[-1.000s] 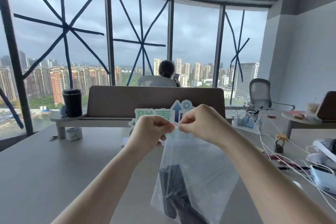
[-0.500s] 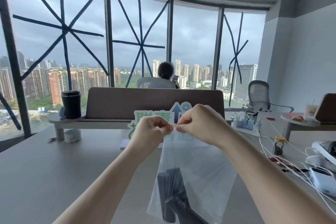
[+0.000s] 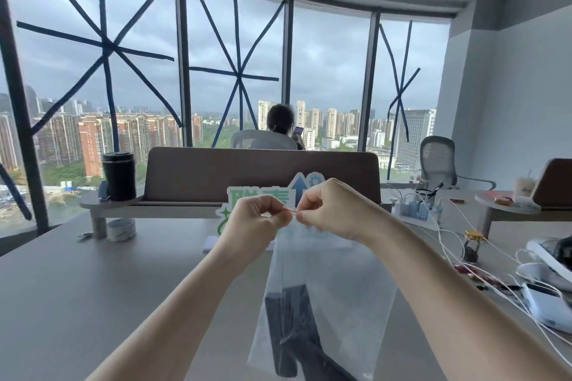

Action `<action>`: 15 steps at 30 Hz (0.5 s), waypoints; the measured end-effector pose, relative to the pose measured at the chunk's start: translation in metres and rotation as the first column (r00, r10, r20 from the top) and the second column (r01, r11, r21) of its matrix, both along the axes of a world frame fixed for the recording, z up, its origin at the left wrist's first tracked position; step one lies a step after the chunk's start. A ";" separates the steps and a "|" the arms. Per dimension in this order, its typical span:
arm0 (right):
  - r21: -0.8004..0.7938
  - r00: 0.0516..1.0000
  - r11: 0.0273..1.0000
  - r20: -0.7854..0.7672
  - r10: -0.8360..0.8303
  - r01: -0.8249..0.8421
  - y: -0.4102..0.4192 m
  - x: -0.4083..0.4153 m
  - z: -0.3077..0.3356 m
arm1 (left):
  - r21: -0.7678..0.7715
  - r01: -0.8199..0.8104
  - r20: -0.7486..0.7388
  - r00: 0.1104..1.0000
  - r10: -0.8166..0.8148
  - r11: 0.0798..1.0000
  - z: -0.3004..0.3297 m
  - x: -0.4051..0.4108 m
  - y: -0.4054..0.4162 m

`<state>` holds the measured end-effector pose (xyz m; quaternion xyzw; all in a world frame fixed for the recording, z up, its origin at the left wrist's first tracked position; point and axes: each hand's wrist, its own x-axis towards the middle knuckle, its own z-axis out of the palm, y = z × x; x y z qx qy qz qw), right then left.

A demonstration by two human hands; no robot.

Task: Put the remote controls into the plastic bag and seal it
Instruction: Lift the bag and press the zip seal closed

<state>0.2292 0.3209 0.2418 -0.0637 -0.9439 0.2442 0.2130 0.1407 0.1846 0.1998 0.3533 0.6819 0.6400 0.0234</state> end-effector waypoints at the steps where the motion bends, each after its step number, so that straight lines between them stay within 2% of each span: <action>1: -0.011 1.000 1.000 0.010 0.003 -0.003 0.001 0.000 0.001 | -0.007 -0.001 -0.005 1.000 0.001 1.000 0.000 0.000 0.000; 4: 0.001 1.000 1.000 0.027 0.009 -0.009 0.001 0.001 0.003 | -0.025 -0.009 -0.021 1.000 0.008 1.000 0.001 0.000 -0.002; 9: 0.118 0.999 0.992 -0.011 -0.040 0.041 -0.005 0.001 0.002 | -0.006 -0.022 -0.023 0.999 0.022 1.000 0.001 0.001 -0.001; 15: 0.228 0.987 0.963 -0.106 -0.121 0.142 -0.016 0.004 -0.010 | 0.062 -0.146 -0.094 0.984 0.151 0.987 -0.007 -0.002 0.006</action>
